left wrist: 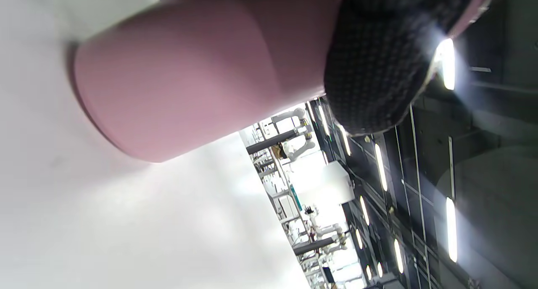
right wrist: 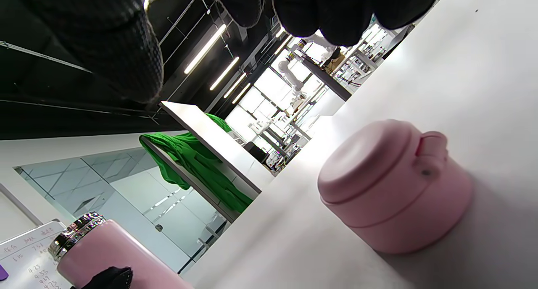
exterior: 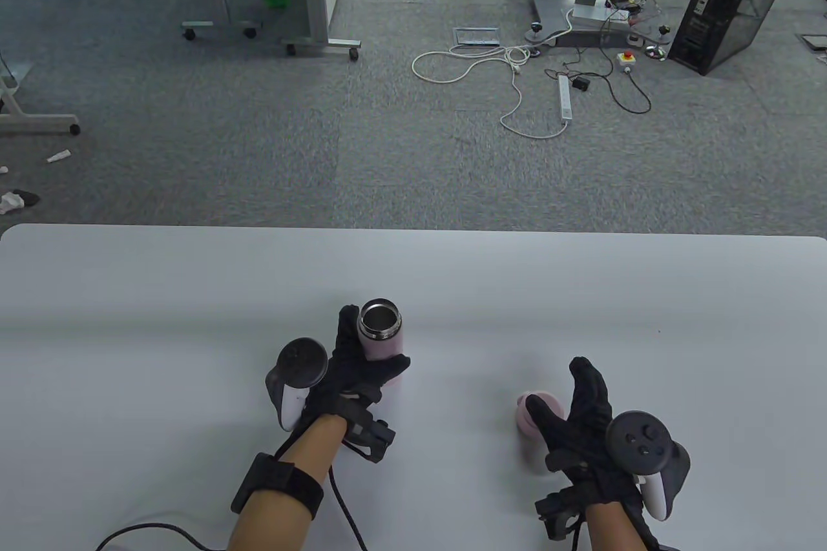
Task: Open thermos by twisting cap
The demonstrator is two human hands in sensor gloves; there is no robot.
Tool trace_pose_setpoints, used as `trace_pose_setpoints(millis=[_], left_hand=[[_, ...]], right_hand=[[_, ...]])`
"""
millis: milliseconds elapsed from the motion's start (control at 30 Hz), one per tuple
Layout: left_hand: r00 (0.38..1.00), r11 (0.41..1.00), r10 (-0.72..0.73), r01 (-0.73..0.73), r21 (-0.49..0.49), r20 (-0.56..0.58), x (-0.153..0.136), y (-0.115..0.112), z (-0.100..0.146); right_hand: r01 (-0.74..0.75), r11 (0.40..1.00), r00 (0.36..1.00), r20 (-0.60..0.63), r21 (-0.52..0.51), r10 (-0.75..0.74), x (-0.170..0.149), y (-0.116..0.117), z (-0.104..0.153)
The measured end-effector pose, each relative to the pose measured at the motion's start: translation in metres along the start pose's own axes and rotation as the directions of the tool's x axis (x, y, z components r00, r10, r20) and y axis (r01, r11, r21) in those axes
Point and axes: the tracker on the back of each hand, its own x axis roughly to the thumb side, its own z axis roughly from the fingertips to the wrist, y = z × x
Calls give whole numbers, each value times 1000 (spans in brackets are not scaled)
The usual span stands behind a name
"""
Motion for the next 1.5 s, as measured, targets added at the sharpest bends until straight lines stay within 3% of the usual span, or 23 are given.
trace_pose_setpoints(millis=[167, 300, 400, 600, 667, 800, 1000, 1200, 1500], left_hand=[[998, 998, -36, 38, -59, 43, 10, 14, 18], [994, 998, -46, 49, -25, 103, 20, 27, 38], [979, 992, -96, 79, 96, 180, 37, 40, 61], [953, 973, -176, 130, 191, 246, 51, 53, 94], [952, 974, -201, 169, 154, 231, 53, 54, 94], [937, 954, -280, 248, 168, 210, 54, 59, 104], [925, 932, -357, 344, 112, 127, 36, 64, 107], [904, 909, -416, 414, 39, 95, 25, 55, 101], [895, 897, -437, 441, -26, 92, 18, 41, 98]], right_hand=[[-11, 1000, 1000, 17, -3, 11, 3, 1, 1], [-22, 1000, 999, 32, -6, 22, 6, 1, 2], [-41, 999, 998, 49, -22, 42, 10, 2, 3], [-82, 996, 993, 82, -40, 85, 16, 4, 4], [-98, 994, 990, 97, -51, 103, 18, 5, 5], [-123, 990, 984, 125, -67, 130, 24, 6, 7], [-193, 977, 962, 177, -89, 206, 32, 11, 10], [-295, 952, 932, 195, -83, 306, 34, 19, 10], [-330, 940, 924, 174, -80, 339, 26, 22, 8]])
